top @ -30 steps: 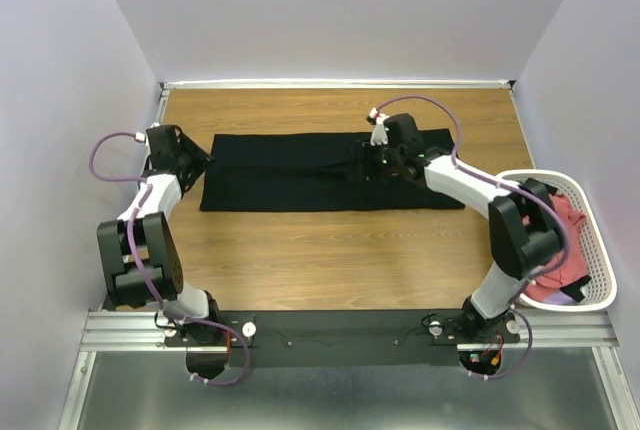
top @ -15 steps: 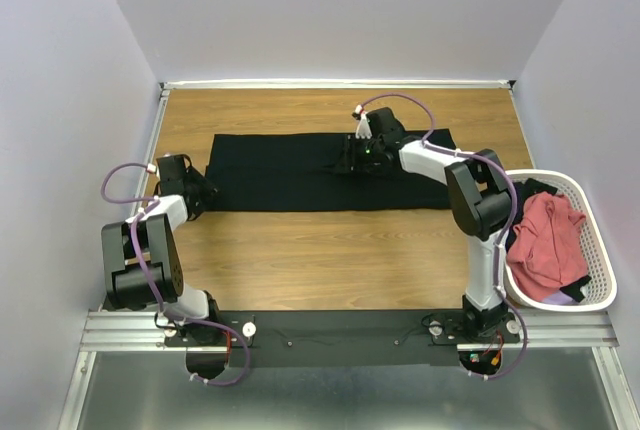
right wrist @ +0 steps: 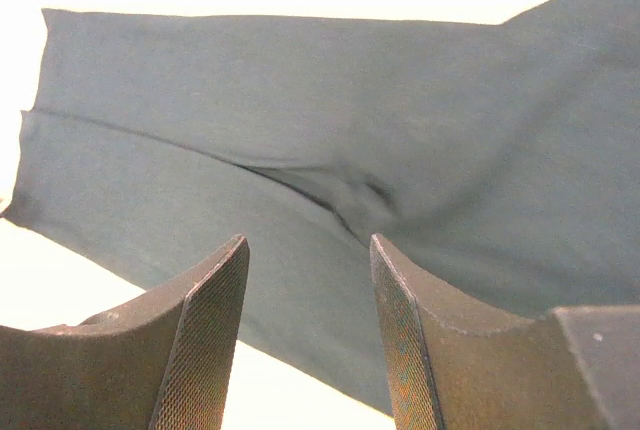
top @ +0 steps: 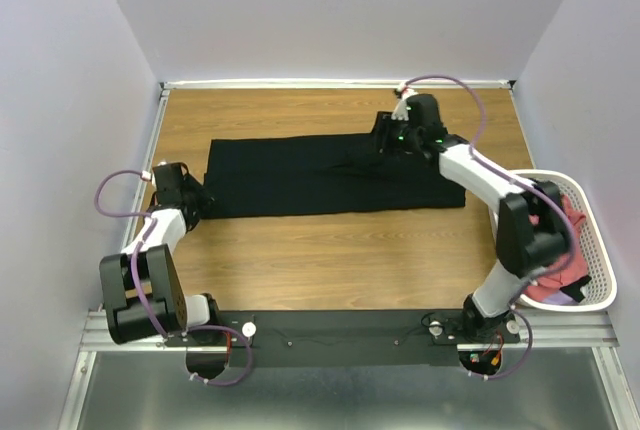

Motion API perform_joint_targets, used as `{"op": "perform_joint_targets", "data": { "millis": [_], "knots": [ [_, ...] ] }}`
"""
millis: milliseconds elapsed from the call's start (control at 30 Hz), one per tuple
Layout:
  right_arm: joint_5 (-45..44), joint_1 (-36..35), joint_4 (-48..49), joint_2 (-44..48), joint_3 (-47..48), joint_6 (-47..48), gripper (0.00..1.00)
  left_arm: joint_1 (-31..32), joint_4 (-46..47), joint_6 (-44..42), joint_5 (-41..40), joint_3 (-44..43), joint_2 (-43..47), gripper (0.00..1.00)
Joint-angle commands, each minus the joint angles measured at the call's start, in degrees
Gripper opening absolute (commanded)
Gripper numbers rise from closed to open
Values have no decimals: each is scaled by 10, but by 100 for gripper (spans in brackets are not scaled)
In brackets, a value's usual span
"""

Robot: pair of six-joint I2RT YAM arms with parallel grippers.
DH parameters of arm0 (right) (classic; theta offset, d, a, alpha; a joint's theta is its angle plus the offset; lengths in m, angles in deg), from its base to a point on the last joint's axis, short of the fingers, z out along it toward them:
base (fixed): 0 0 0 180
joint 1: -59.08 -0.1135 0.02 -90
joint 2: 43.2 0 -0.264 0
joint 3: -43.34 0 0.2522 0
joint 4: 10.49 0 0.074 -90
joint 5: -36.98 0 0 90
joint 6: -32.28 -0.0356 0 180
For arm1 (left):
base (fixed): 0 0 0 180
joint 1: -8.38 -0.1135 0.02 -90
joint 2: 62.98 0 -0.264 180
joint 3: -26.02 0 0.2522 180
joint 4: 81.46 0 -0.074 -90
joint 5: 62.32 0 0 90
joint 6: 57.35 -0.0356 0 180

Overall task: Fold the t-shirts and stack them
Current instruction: Fold the tshirt

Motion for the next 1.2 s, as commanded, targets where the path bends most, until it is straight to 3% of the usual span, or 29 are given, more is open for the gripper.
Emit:
{"op": "perform_joint_targets", "data": {
  "millis": [0, 233, 567, 700, 900, 1000, 1167],
  "knots": [
    [-92, 41, -22, 75, -94, -21, 60, -5, -37, -34, -37, -12, 50, 59],
    [-110, 133, -28, 148, -234, -62, 59, -5, -21, -22, -7, -31, 13, 57],
    [-151, 210, -52, 163, -305, -103, 59, -6, 19, 10, 32, 2, -100, 52],
    [-147, 262, -74, 162, -315, -104, 59, -16, 27, 25, 31, 24, -103, 51],
    [-144, 270, -89, 172, -331, -110, 59, -66, 12, 33, 38, 87, -39, 50],
    [-142, 270, -98, 192, -330, -90, 59, -67, -18, 48, 47, 86, 26, 50],
    [-117, 250, -113, 230, -299, -60, 59, -68, -67, 19, 26, 41, 135, 59]
  ]
}}
